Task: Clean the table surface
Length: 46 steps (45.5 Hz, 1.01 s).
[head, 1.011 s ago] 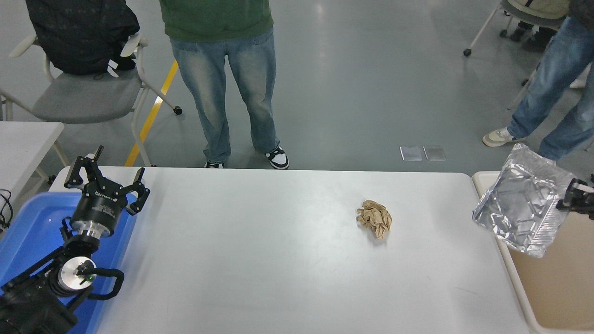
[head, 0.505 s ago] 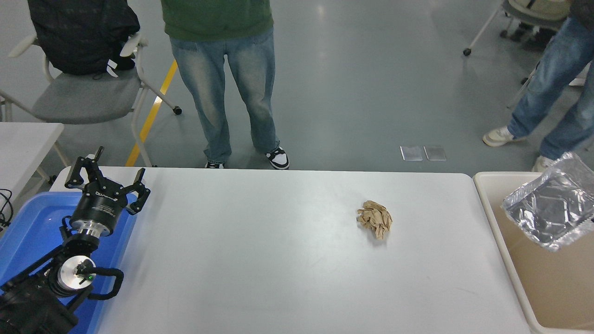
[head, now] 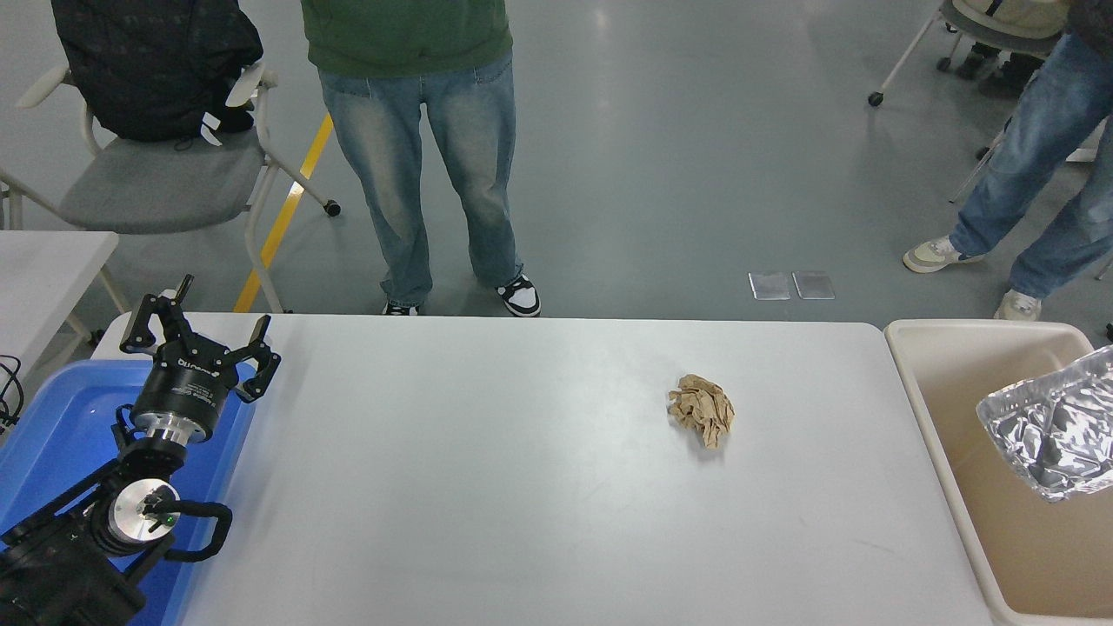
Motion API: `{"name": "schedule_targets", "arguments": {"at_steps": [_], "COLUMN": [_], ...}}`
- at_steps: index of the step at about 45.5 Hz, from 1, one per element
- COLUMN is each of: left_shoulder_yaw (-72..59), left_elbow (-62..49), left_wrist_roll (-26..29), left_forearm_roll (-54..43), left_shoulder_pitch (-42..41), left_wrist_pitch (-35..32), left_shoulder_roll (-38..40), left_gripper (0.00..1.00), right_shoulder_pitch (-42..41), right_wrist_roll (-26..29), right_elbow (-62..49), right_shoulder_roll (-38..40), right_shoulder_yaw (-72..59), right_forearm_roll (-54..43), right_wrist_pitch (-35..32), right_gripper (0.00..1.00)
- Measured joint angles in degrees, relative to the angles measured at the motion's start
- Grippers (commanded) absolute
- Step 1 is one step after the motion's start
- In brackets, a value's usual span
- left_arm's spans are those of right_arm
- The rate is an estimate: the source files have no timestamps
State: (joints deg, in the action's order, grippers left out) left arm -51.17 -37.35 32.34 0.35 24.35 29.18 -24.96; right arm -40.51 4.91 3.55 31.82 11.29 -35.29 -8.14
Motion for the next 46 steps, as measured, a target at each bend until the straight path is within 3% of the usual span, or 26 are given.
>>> {"name": "schedule_targets", "arguments": {"at_steps": [22, 46], "left_shoulder_yaw": [0.0, 0.0], "left_elbow": [0.0, 0.0], "left_wrist_roll": [0.0, 0.0], "left_forearm_roll": [0.0, 0.0], "left_shoulder_pitch": [0.0, 0.0], "left_wrist_pitch": [0.0, 0.0], "left_shoulder_roll": [0.0, 0.0], "left_gripper": [0.99, 0.99], "right_shoulder_pitch": [1.7, 1.8], "right_wrist_roll": [0.6, 0.7], "right_elbow": [-3.1, -3.8], "right_shoulder_roll": [-6.8, -8.3], "right_shoulder_yaw": [-1.8, -3.0], "right_forearm_roll": [3.4, 5.0], "right_wrist_pitch": [11.5, 15.4], "right_gripper": [0.00, 0.00]}}
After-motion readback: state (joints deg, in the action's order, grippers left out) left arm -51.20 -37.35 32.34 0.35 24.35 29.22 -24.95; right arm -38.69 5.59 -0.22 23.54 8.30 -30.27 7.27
